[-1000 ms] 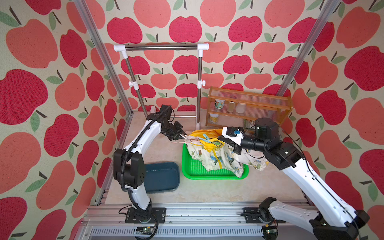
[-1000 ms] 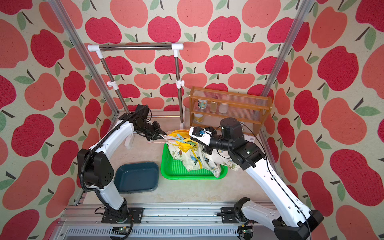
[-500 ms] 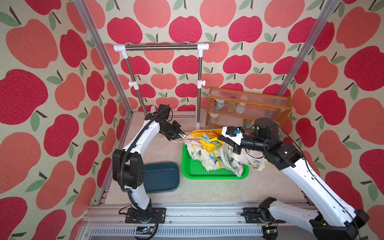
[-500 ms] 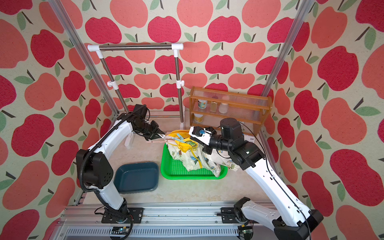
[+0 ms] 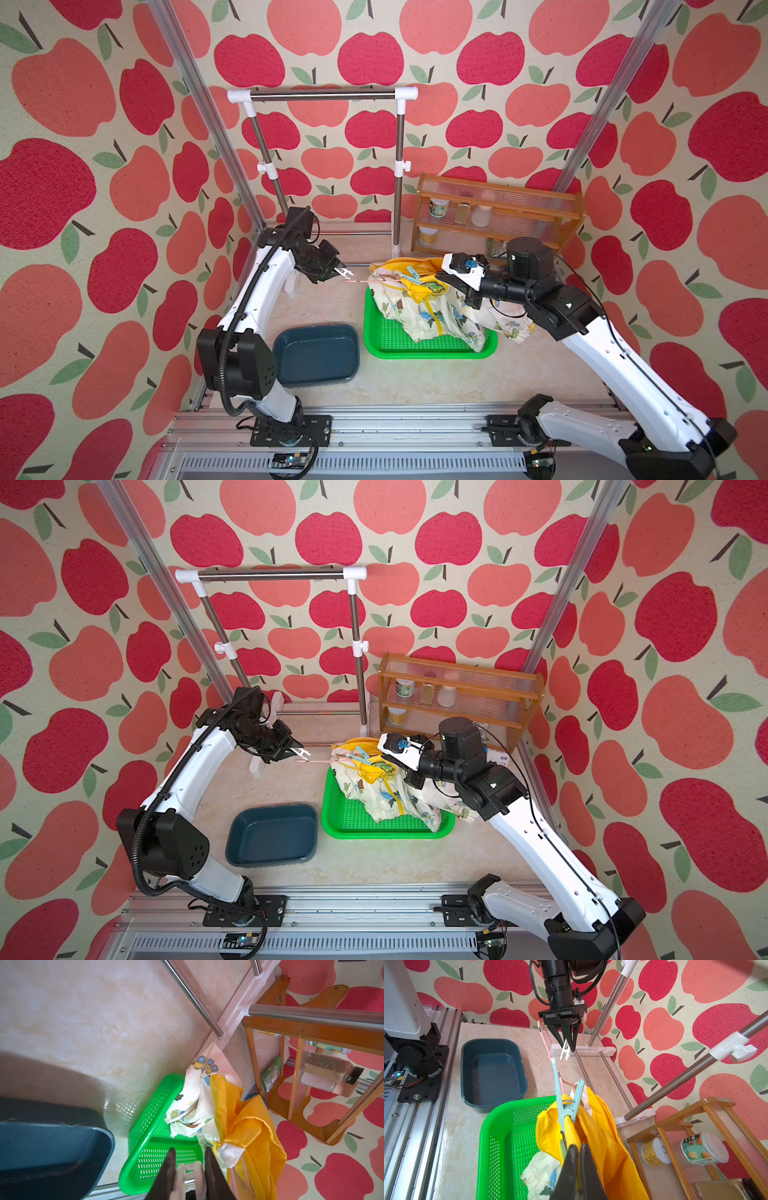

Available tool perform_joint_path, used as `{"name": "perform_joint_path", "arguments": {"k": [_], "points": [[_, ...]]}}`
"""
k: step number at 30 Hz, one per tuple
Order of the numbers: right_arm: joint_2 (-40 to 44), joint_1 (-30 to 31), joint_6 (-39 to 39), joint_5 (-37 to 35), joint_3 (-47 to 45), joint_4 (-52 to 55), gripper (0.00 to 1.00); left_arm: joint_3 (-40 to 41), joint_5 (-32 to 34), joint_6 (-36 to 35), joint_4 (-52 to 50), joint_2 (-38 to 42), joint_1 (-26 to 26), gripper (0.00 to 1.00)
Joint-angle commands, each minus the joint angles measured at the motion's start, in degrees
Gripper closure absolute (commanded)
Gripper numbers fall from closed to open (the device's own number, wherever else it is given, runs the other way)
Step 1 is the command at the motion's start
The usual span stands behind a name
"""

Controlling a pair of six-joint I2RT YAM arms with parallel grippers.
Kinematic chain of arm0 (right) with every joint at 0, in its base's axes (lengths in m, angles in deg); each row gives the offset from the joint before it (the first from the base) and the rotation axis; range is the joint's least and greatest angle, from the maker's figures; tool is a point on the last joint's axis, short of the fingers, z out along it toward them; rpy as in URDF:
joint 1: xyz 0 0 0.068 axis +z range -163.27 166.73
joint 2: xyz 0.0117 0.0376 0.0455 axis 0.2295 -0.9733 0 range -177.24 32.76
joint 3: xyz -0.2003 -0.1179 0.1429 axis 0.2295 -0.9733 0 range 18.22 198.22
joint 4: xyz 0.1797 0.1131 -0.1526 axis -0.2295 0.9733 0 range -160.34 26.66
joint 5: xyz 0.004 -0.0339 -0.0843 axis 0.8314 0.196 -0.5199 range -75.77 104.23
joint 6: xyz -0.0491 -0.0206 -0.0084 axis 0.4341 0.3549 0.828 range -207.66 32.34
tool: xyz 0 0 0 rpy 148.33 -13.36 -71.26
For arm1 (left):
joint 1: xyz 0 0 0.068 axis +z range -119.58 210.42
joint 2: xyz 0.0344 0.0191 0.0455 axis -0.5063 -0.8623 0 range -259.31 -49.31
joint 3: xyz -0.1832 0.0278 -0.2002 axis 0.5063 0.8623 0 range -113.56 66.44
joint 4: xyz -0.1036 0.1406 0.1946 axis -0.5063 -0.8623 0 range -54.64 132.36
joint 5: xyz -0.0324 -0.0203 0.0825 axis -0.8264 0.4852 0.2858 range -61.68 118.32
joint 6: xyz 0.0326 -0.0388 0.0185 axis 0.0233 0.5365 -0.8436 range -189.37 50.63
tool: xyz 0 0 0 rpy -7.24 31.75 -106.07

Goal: Remove the clothespins securing jackets to the hanger
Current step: Move the basket to the center of the board.

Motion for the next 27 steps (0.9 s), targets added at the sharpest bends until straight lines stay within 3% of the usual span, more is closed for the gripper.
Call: {"name": "perform_joint_path", "arguments": {"k": [1, 9, 15, 22, 27], "points": [[1.5, 0.3, -0.8, -1.7, -0.1, -1.7, 1.0, 4.1, 6.4, -2.2, -8.4, 4.7, 0.0, 1.0], [1.5, 0.2, -0.4, -3.8, 0.0, -1.5, 1.0, 25.5, 8.9, 5.1, -7.0, 22.8, 1.2, 1.0], [0.8, 0.2, -1.0, -3.1, 0.3, -1.9, 1.0, 36.7, 9.3, 10.8, -2.7, 29.1, 0.4, 1.0], [1.2, 0.3, -2.8, -3.0, 0.4, -1.9, 1.0, 40.3, 15.3, 17.2, 2.9, 25.8, -5.2, 1.0], [1.6, 1.2, -2.8, -5.1, 0.1, -1.2, 1.0, 42.5, 17.4, 19.3, 8.0, 20.7, -5.5, 1.0]]}}
